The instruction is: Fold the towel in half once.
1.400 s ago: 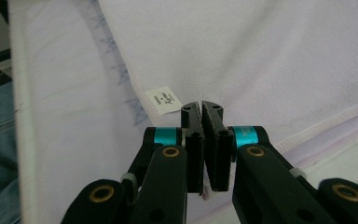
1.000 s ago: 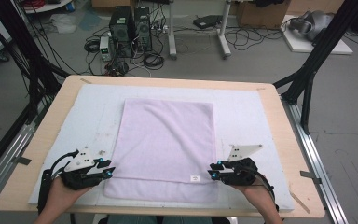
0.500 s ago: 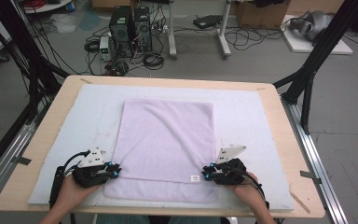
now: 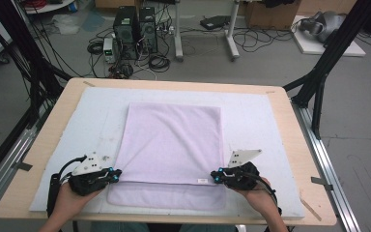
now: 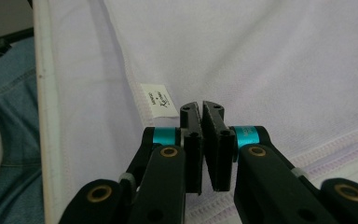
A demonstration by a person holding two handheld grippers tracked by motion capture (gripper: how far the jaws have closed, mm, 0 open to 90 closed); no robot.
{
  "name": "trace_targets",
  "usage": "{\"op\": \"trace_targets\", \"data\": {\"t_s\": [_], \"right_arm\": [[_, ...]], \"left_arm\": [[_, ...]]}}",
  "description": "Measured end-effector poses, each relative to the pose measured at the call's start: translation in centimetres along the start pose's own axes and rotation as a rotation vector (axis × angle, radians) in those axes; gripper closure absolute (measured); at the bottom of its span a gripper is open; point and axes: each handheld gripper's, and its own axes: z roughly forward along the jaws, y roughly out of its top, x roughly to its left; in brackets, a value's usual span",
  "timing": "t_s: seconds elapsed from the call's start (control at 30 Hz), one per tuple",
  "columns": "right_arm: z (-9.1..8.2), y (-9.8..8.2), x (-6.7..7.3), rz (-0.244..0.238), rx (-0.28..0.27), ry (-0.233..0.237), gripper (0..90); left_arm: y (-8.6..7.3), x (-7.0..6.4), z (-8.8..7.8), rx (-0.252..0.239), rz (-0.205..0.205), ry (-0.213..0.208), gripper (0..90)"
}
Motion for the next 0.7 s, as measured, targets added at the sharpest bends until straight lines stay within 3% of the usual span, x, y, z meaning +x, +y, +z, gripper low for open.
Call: {"op": "trace_targets", "data": {"t_s": [0.2, 0.37, 0.43, 0.53, 0.7], "right_arm": [[-1.4, 0.1, 1.1, -0.003, -0.027, 0.033, 86.6], [-2.5, -0.6, 3.0, -0.008, -0.029, 0.081, 86.2], [-2.5, -1.2, 3.2, 0.007, -0.023, 0.114, 77.8], [-1.9, -1.7, 2.7, 0.030, -0.009, 0.104, 71.8], [-0.1, -1.8, 3.0, 0.013, 0.031, 0.125, 70.3]], "left_arm": [[-0.4, -1.1, -1.4, -0.004, 0.016, -0.016, 87.4], [-1.3, -2.8, -2.8, 0.005, 0.028, -0.047, 87.1], [-1.6, -3.1, -2.6, 0.021, 0.041, -0.069, 83.3], [-1.8, -2.8, -1.8, 0.038, 0.036, -0.066, 69.2], [-1.7, -2.6, -0.7, 0.052, 0.051, -0.046, 66.9]]}}
